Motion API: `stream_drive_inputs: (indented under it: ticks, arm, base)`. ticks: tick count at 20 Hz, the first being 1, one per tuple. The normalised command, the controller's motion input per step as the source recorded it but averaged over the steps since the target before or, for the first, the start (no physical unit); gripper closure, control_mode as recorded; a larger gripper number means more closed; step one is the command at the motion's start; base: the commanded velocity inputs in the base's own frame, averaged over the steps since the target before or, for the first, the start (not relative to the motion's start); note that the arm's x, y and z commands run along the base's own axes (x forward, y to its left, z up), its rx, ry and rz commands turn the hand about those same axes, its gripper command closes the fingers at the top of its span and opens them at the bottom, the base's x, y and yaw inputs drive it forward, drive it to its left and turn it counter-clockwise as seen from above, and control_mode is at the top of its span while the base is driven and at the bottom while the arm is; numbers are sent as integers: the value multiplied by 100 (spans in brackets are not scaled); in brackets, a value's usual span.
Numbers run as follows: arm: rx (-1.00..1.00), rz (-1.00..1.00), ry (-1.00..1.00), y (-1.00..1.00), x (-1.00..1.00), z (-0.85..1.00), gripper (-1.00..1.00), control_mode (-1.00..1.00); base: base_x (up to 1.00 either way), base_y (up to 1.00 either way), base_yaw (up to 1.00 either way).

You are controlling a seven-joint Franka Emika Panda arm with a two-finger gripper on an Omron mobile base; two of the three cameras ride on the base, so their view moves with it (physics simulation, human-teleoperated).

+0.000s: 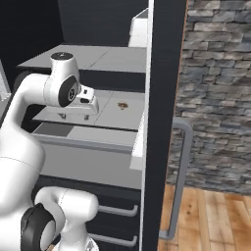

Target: Fully open the fridge drawer.

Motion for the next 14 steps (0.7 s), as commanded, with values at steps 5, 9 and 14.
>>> stream_drive_inputs:
  ticks: [5,9,14]
  arm:
    - [0,0,0,0,0,0,-100,100]
    - [0,0,0,0,0,0,-100,100]
    - [0,0,0,0,0,0,-100,100]
  base:
    - [-51,0,0]
    - [-41,0,0]
    - [-10,0,0]
